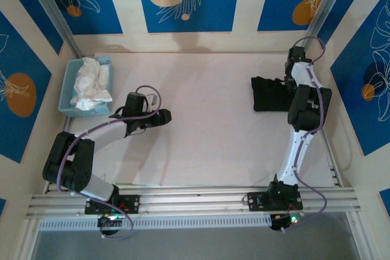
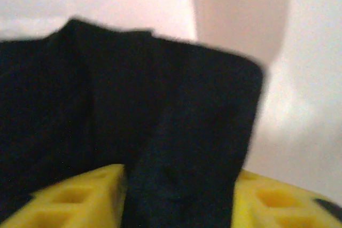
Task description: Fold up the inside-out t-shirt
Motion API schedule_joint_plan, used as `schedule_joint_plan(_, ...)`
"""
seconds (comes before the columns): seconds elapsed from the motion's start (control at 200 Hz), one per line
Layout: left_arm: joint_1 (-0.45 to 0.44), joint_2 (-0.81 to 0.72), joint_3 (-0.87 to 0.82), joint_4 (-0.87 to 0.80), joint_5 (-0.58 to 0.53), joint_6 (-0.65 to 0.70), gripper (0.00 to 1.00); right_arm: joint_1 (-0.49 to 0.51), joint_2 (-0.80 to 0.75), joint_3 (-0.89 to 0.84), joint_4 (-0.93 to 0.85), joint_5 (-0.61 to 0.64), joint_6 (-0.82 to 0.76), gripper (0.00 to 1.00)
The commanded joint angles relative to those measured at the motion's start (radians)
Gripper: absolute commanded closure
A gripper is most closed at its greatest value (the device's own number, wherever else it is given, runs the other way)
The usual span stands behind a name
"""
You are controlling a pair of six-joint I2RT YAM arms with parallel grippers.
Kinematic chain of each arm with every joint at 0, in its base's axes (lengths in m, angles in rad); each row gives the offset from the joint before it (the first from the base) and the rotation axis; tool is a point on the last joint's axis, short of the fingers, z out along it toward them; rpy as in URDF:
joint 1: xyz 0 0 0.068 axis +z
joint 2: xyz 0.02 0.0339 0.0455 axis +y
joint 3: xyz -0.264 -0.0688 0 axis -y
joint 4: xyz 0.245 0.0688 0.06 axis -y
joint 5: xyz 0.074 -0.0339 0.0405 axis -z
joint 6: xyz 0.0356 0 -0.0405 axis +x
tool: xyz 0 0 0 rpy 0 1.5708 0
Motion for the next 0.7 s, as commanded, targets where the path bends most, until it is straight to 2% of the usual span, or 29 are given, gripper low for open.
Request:
schedule_joint_plan(0.0,0.004,-0.049,-0.009,-0.037,-0.044,0.022,0.29,0.048,-0.088,0.011,0.01,0.089,0.029,0.37)
schedule_joint_plan(0.14,0.003,-0.091,-0.005,-0.064,-0.092,0.05,0.28,0.115,-0.238,-0.099,0.067,0.073,0.053,0.23)
schedule_joint_plan(0.245,0.005,-0.139,-0.005,-0.091,-0.168,0.084,0.25,0.179,-0.364,-0.182,0.08,0.034,0.099,0.12)
schedule_joint_plan(0.34,0.005,-0.2,-0.013,-0.116,-0.249,0.123,0.22,0.245,-0.488,-0.28,0.104,-0.027,0.151,0.09)
schedule_joint_plan(0.565,0.005,-0.443,-0.123,-0.13,-0.556,0.204,0.01,0.442,-0.843,-0.645,0.309,-0.176,0.214,0.0)
schedule_joint_plan(0.695,0.006,-0.589,-0.237,-0.048,-0.683,0.24,0.0,0.493,-1.018,-0.9,0.47,-0.216,0.297,0.01)
